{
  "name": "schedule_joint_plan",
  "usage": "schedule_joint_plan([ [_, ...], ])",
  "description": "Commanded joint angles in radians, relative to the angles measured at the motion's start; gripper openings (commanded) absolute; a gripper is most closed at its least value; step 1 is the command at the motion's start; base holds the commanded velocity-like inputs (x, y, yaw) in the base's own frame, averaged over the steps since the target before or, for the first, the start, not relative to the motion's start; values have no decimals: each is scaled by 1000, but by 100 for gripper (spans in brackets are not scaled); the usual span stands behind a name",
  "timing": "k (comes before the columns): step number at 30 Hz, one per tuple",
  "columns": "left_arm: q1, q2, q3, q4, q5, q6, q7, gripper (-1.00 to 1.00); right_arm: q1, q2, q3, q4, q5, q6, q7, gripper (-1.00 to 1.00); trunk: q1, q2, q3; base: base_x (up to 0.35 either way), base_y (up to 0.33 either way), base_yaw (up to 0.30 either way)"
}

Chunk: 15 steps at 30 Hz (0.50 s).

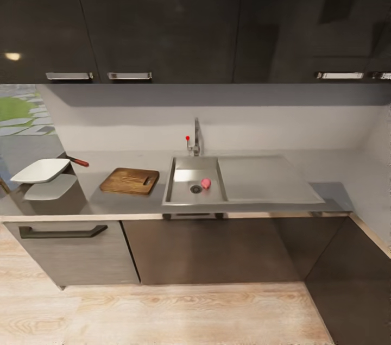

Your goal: In the kitchen, take the Vidalia onion out of the sink, dice it on the chopping board with the paring knife, put the diced onion into the bowl on the countertop, then place both the paring knife and the chopping board into the sink.

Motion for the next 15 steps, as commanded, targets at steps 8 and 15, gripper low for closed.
schedule_joint_plan([
  [8, 0, -1, 0, -1, 2, -1, 1, 100, 0, -1, 3, -1, -11, -2, 4, 100, 0, -2, -2, -121, 0, -1],
  [15, 0, 0, 0, -1, 1, -3, 1, 100, 0, -1, 3, -1, -11, -2, 4, 100, 0, -2, -2, -13, 0, 0],
])
